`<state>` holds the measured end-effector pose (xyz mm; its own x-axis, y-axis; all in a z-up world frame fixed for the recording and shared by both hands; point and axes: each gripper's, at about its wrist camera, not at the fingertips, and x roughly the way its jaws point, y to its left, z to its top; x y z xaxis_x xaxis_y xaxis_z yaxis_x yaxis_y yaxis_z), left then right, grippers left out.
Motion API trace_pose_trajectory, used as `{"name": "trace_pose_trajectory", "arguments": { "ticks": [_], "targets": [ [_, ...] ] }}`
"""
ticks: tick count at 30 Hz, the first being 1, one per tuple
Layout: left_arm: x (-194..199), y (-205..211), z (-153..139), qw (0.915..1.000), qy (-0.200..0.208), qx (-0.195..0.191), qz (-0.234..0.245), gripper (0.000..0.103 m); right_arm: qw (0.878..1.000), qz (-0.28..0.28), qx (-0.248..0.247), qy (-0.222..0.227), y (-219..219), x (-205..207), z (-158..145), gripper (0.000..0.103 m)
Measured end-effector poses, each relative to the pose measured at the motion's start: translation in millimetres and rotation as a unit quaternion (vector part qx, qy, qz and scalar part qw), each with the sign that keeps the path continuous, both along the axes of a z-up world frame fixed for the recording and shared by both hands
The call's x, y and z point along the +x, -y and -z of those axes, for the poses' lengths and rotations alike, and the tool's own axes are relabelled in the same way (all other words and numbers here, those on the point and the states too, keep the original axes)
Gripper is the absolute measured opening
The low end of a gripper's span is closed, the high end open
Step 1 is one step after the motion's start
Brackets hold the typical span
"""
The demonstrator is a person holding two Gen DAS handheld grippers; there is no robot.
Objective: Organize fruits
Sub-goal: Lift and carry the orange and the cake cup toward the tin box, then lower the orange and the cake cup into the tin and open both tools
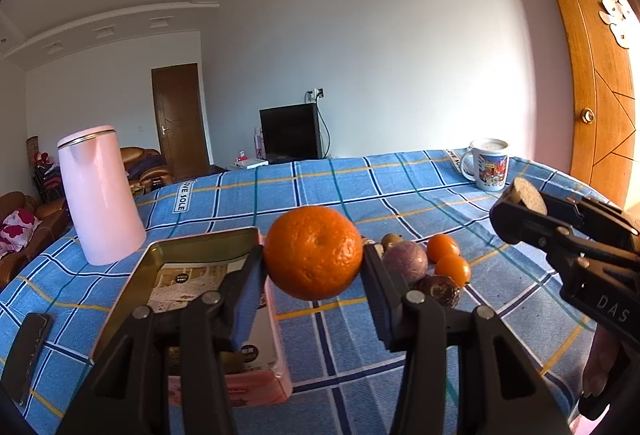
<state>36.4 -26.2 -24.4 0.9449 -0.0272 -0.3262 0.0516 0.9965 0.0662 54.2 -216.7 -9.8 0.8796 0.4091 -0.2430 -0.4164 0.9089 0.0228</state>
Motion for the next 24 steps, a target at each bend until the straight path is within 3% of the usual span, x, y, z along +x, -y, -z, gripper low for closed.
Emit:
{"name": "trace_pose_trajectory", "arguments": {
  "ticks": [12, 24],
  "targets": [
    [15, -61, -6, 0.9988, -0.018, -0.016, -0.043, 0.049, 0.996, -0.082, -0.015, -0.037, -70, 33, -26, 0.036],
    [48, -140, 5, 0.9898, -0.085, -0.067, -0.093, 0.049, 0.983, -0.141, -0.058, -0.101, -166, 82, -8, 0.036]
  ]
}}
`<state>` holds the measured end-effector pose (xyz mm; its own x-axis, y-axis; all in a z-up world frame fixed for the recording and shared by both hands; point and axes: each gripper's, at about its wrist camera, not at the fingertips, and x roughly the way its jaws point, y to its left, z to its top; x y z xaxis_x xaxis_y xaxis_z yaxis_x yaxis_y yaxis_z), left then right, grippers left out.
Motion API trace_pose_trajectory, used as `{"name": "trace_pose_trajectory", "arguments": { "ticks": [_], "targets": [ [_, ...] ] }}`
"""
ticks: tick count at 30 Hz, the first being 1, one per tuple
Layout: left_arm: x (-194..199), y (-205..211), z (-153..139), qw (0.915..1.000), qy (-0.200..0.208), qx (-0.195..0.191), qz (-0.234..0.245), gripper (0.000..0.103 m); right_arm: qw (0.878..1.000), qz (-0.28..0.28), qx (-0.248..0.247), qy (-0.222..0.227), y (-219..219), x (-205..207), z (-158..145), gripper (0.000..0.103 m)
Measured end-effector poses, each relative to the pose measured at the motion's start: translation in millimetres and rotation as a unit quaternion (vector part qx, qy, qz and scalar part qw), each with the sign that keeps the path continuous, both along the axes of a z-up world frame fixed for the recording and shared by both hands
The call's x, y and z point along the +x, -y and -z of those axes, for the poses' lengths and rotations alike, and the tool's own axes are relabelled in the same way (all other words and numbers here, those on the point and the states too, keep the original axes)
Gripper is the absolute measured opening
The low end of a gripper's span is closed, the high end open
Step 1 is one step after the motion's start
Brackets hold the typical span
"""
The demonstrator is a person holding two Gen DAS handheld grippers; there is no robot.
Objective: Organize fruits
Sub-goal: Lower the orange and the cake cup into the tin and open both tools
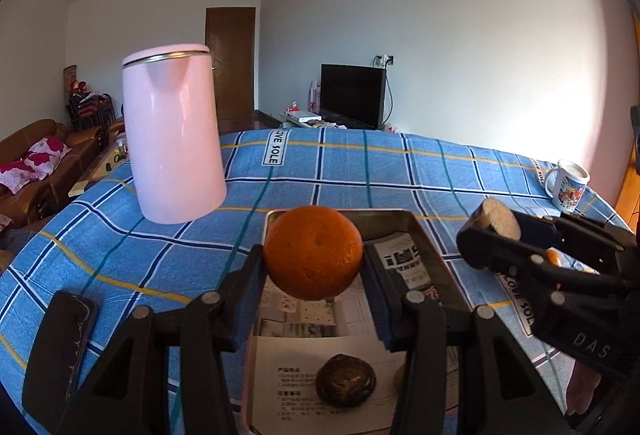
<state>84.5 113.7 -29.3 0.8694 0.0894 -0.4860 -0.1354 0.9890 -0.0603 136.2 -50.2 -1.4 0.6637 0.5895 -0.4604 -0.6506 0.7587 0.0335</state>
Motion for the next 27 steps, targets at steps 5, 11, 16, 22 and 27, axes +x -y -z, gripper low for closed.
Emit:
{"name": "trace_pose_trajectory", "arguments": {
  "ticks": [5, 11, 16, 22, 27],
  "targets": [
    [9, -6, 6, 0.9996, -0.026, -0.002, 0.008, 0.049, 0.999, -0.016, -0.035, -0.031, -29, 11, 19, 0.036],
    [12, -9, 14, 0.9991, -0.042, 0.005, 0.002, 0.05, 0.996, -0.021, -0.053, -0.072, -41, 22, 36, 0.036],
    [8, -6, 10, 0.9994, -0.035, 0.006, -0.006, 0.059, 0.996, -0.015, -0.044, -0.082, -32, 21, 37, 0.048],
    [-16, 17, -11, 0.9999, 0.009, 0.01, 0.006, 0.082, 0.999, -0.004, -0.019, -0.047, 17, -8, 18, 0.06],
    [-23, 69, -17, 0.9981, 0.021, 0.012, 0.056, 0.087, 0.997, 0.074, -0.004, -0.039, 102, -20, 17, 0.061]
  ]
}}
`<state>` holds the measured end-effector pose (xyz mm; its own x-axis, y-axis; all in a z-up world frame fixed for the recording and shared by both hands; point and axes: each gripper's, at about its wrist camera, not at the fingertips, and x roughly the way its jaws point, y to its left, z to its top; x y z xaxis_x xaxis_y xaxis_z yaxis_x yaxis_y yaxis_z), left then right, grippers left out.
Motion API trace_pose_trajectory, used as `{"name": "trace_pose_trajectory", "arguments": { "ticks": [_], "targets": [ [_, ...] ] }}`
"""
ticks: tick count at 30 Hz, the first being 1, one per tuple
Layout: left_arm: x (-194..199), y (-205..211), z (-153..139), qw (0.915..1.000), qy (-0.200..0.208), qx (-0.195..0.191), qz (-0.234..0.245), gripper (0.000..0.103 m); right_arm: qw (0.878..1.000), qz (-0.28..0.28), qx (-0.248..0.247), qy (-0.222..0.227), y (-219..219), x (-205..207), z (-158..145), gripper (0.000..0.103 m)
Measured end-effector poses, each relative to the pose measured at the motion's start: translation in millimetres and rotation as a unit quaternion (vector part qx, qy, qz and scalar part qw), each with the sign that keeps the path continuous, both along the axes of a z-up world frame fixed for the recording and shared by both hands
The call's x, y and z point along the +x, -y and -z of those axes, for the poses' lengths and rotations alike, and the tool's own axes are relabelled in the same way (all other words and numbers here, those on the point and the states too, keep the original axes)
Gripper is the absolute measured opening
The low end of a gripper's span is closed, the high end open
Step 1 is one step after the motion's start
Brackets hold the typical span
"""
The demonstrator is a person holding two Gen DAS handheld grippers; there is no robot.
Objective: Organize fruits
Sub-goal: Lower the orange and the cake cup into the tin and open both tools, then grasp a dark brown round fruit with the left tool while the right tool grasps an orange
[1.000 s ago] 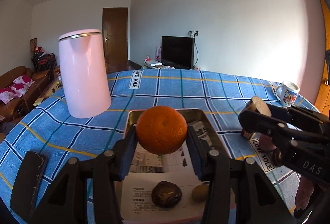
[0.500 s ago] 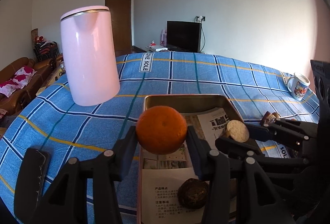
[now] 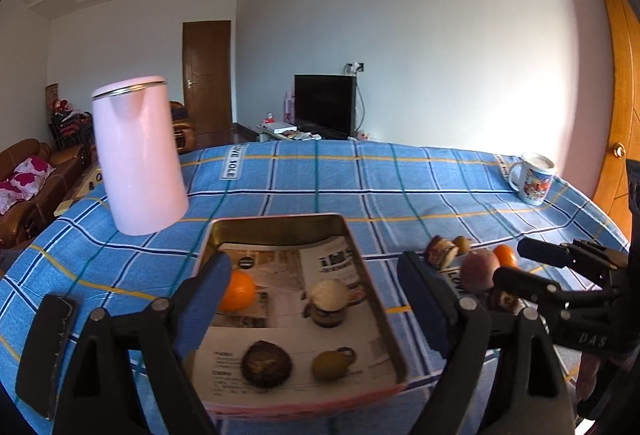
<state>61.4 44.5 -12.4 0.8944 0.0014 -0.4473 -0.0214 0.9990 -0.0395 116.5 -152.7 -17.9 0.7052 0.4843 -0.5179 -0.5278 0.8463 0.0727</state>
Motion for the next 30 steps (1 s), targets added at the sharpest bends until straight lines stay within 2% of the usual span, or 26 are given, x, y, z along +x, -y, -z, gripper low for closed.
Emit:
{"name": "trace_pose_trajectory", "arguments": {
  "ticks": [3, 6, 9, 11, 15, 19, 22, 25, 30],
  "targets": [
    [7, 40, 6, 0.9988, -0.018, 0.005, 0.046, 0.087, 0.997, 0.074, 0.018, -0.011, 56, 2, 7, 0.061],
    [17, 77, 17, 0.9952, -0.046, 0.009, 0.086, 0.087, 0.992, 0.125, 0.026, -0.015, 93, 3, 15, 0.061],
    [27, 108, 28, 0.9911, -0.073, 0.014, 0.11, 0.087, 0.988, 0.146, 0.048, -0.019, 115, 1, 18, 0.061],
    [34, 124, 33, 0.988, -0.091, 0.018, 0.123, 0.087, 0.987, 0.15, 0.06, -0.016, 123, -1, 19, 0.065],
    [44, 142, 40, 0.9834, -0.117, 0.024, 0.136, 0.086, 0.985, 0.148, 0.083, -0.023, 131, -4, 21, 0.068],
    [56, 153, 51, 0.9767, -0.153, 0.019, 0.149, 0.076, 0.983, 0.152, 0.103, -0.026, 138, -2, 23, 0.068],
    [65, 154, 58, 0.9708, -0.181, 0.003, 0.158, 0.056, 0.982, 0.152, 0.109, -0.029, 141, -1, 24, 0.069],
    [69, 155, 63, 0.965, -0.197, -0.015, 0.172, 0.045, 0.982, 0.15, 0.109, -0.029, 140, -2, 24, 0.069],
    [59, 148, 54, 0.9712, -0.171, -0.012, 0.166, 0.043, 0.983, 0.151, 0.099, -0.03, 137, -1, 24, 0.069]
  ]
}}
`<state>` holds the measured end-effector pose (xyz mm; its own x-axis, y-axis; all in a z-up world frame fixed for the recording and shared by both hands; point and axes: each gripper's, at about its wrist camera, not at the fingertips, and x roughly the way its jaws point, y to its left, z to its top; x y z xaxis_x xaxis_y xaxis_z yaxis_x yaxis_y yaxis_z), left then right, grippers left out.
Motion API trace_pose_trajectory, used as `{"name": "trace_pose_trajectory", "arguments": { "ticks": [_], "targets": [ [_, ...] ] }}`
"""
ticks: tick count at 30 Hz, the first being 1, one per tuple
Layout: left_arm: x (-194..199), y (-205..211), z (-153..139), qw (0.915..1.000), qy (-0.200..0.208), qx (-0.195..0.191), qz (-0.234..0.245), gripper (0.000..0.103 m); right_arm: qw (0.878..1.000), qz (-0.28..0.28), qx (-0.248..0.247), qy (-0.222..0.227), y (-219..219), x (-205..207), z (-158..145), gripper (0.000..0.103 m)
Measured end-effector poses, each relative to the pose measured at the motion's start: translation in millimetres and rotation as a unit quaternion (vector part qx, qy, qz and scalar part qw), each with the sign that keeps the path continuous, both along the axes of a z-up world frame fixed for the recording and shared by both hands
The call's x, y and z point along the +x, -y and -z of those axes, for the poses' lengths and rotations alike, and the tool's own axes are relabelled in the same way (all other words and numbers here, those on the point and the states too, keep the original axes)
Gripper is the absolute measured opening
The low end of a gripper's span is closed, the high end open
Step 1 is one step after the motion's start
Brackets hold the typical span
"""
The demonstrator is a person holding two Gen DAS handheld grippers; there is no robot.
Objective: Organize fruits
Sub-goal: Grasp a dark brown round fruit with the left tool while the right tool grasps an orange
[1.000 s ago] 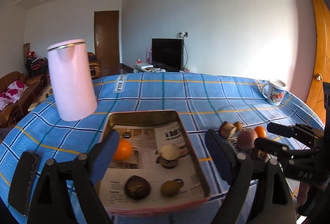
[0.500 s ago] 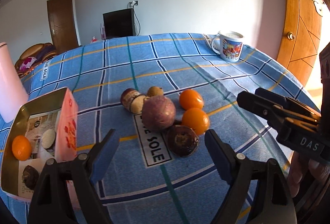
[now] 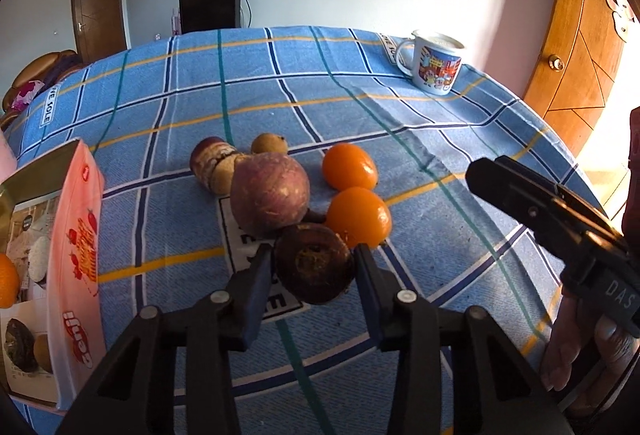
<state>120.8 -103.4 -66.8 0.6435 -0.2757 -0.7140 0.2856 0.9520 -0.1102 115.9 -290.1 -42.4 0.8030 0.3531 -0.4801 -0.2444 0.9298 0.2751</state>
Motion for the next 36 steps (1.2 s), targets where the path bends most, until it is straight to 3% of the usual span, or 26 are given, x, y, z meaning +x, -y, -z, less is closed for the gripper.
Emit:
{"name": "trace_pose_trajectory", "arguments": {
  "ticks": [6, 12, 16, 19, 23, 36],
  "targets": [
    [-14, -20, -15, 0.9974, 0.06, 0.019, -0.035, 0.043, 0.998, -0.033, -0.048, -0.017, -27, 9, -2, 0.069],
    [-8, -37, -19, 0.9955, 0.073, 0.016, -0.059, 0.043, 0.99, -0.08, -0.097, -0.066, -63, 34, 2, 0.068],
    [-8, -42, -19, 0.9952, 0.075, 0.006, -0.063, 0.043, 0.985, -0.093, -0.115, -0.091, -75, 45, 13, 0.059],
    [-11, -41, -19, 0.9947, 0.08, 0.008, -0.064, 0.043, 0.982, -0.102, -0.115, -0.109, -78, 51, 18, 0.045],
    [-15, -40, -22, 0.9932, 0.094, 0.014, -0.068, 0.043, 0.979, -0.116, -0.116, -0.123, -81, 54, 22, 0.036],
    [-26, -38, -28, 0.9878, 0.13, 0.03, -0.08, 0.043, 0.99, -0.103, -0.088, -0.049, -71, 33, 1, 0.036]
  ]
}}
